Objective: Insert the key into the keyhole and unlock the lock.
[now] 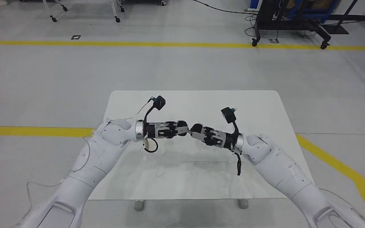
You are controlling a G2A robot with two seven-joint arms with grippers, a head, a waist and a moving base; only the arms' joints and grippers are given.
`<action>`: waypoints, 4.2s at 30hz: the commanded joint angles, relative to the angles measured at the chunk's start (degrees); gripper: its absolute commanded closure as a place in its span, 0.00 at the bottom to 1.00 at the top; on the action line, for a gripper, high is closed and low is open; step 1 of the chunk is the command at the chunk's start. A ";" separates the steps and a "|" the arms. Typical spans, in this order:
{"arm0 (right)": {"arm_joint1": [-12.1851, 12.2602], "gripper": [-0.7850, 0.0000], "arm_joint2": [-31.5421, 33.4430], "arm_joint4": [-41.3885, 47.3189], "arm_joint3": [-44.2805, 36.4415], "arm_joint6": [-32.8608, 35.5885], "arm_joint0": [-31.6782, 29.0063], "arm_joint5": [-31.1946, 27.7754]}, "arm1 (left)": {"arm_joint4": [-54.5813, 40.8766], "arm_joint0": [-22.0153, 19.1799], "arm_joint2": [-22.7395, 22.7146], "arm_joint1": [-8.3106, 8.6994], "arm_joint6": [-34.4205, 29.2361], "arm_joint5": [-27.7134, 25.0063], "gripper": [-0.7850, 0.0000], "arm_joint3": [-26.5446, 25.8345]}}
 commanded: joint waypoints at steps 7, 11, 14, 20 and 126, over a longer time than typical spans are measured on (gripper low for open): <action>-0.75 0.68 -0.54 1.71 1.66 2.53 0.82 0.00 | 1.27 -0.47 0.93 -0.40 1.61 -1.50 1.00 0.56; -1.17 0.97 -0.71 2.53 2.37 3.34 1.16 0.00 | 1.80 -0.99 1.53 -0.65 2.09 -1.77 1.00 0.88; -1.41 1.00 -0.54 2.88 2.76 3.67 1.35 0.00 | 1.97 -1.34 1.78 -0.77 2.39 -1.95 1.00 1.37; -1.72 1.00 0.08 3.27 3.05 4.15 0.91 0.00 | 3.08 -2.03 2.27 -0.93 2.57 -1.70 1.00 2.34; 0.36 1.00 11.67 -3.29 2.88 -3.68 -4.42 0.00 | 40.72 -9.12 7.76 2.03 -22.05 45.80 0.62 1.56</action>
